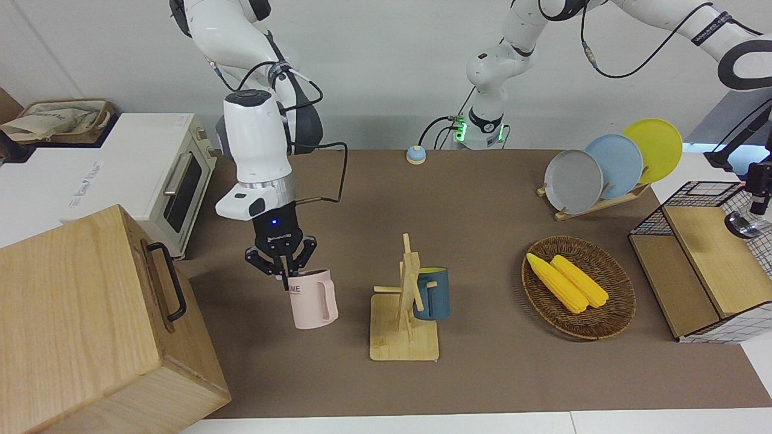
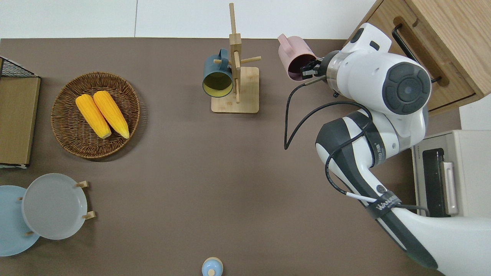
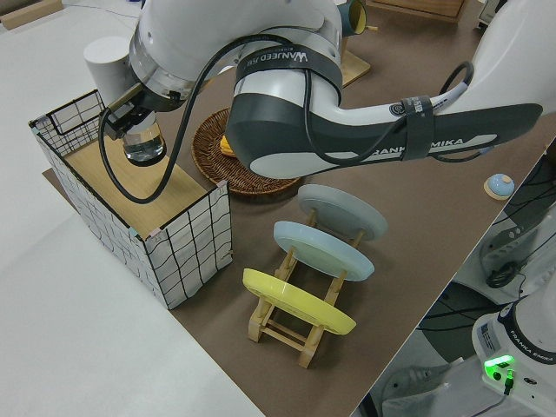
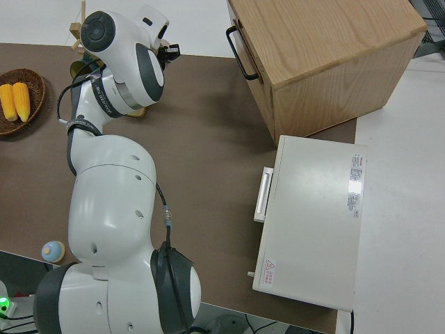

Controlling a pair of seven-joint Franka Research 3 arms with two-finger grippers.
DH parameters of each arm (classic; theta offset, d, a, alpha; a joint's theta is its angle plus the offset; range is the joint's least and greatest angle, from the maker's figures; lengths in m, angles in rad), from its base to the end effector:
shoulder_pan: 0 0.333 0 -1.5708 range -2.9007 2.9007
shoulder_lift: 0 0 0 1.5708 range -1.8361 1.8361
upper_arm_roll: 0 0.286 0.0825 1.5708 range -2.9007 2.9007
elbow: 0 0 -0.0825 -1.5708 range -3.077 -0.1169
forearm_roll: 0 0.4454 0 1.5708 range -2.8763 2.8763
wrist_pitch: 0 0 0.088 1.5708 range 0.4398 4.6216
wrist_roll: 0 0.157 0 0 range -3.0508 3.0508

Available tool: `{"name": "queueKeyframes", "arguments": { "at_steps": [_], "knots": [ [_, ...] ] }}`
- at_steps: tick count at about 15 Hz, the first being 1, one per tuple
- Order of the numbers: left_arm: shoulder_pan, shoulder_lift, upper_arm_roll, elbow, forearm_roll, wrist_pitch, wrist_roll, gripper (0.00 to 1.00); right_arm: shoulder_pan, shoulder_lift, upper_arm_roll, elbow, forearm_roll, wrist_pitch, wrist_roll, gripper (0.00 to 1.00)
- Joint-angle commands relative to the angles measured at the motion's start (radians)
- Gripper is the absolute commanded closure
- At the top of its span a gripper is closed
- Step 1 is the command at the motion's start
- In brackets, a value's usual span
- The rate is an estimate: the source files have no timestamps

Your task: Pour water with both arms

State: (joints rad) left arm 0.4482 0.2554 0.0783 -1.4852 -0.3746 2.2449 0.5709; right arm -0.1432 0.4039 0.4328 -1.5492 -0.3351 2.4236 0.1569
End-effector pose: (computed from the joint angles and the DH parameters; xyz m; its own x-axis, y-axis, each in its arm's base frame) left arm 0.6709 0.3551 0.5047 0.8221 0.1033 0.5599 0.0929 -0.9946 0.0471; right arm 0.7608 0.1770 0.3993 0.8354 0.2370 0.4960 0.2321 -0.9700 0.0726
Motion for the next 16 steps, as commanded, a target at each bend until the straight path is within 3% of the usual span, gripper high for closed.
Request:
{"name": "queueKeyframes", "arguments": {
  "at_steps": [1, 4, 10, 11, 14, 16],
  "knots": [
    [-0.025, -0.044, 0.009, 0.022, 0.071, -0.047, -0.081, 1.0, -0.052, -0.048, 0.03, -0.054, 0.024, -0.031, -0.046, 1.0],
    [-0.031, -0.07, 0.009, 0.02, 0.074, -0.064, -0.094, 1.0, -0.061, -0.083, 0.029, -0.086, 0.031, -0.095, -0.051, 1.0],
    [-0.036, -0.183, 0.005, -0.064, 0.117, -0.139, -0.114, 1.0, -0.047, -0.12, 0.026, -0.107, 0.072, -0.377, -0.082, 1.0],
    [-0.054, -0.209, 0.006, -0.101, 0.137, -0.139, -0.13, 1.0, -0.036, -0.131, 0.026, -0.127, 0.105, -0.441, -0.073, 1.0],
    [-0.129, -0.301, 0.001, -0.225, 0.223, -0.122, -0.265, 1.0, 0.01, -0.145, 0.023, -0.186, 0.128, -0.53, 0.037, 1.0],
    [-0.164, -0.335, -0.002, -0.265, 0.256, -0.122, -0.312, 1.0, 0.071, -0.142, 0.021, -0.195, 0.206, -0.563, 0.169, 1.0]
  ]
}}
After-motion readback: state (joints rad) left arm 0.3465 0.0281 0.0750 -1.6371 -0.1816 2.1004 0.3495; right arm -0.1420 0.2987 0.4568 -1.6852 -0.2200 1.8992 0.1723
